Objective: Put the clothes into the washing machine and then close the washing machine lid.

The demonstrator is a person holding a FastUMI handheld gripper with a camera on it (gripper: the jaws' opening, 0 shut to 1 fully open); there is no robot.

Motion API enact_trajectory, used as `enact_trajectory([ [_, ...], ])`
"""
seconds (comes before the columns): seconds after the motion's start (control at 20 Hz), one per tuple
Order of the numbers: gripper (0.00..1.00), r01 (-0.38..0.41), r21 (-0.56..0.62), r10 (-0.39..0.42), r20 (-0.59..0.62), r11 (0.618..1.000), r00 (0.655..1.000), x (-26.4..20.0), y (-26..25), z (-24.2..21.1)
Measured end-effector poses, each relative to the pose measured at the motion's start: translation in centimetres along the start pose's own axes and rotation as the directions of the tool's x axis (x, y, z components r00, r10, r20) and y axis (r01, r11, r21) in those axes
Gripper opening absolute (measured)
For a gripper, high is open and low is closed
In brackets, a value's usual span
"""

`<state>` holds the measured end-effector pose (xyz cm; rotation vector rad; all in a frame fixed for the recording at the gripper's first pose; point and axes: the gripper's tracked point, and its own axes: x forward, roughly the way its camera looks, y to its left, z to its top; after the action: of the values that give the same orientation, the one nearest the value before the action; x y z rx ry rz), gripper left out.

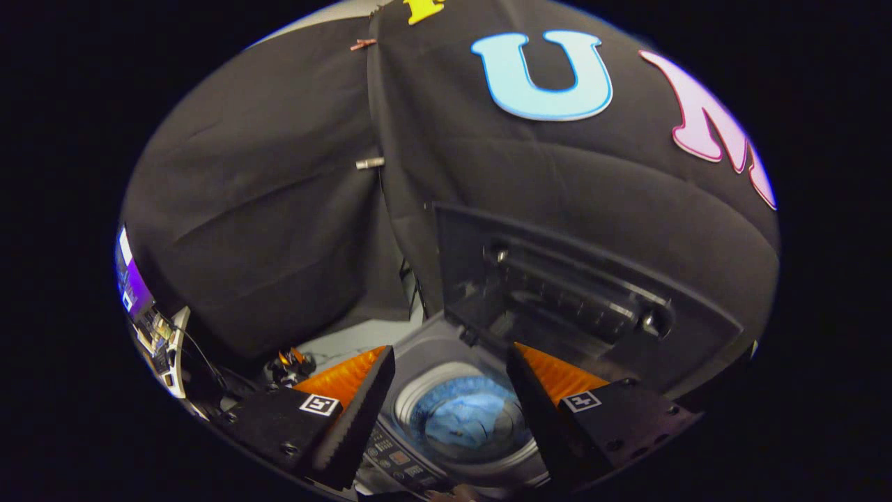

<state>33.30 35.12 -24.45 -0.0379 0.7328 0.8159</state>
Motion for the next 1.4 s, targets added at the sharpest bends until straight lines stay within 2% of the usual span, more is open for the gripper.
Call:
enact_trajectory([
  [0.2, 1.00, 0.059, 0.037, -0.065, 0.210, 0.998, 0.976, -1.3, -2.5, 5.3],
  [0.3, 1.00, 0.128, 0.065, -0.141, 0.292, 0.990, 0.946, -2.1, -4.9, 7.4],
  [0.4, 0.99, 0.203, 0.100, -0.225, 0.325, 0.974, 0.919, -2.3, -7.8, 8.2],
  [0.6, 1.00, 0.348, 0.183, -0.390, 0.304, 0.919, 0.869, -2.6, -12.7, 8.1],
  [0.8, 0.99, 0.439, 0.193, -0.478, 0.257, 0.877, 0.840, -1.6, -16.3, 8.0],
  [1.1, 1.00, 0.472, 0.251, -0.519, 0.177, 0.845, 0.836, -1.0, -18.8, 6.6],
  [1.4, 1.00, 0.480, 0.292, -0.534, 0.143, 0.827, 0.833, -1.5, -18.2, 5.7],
])
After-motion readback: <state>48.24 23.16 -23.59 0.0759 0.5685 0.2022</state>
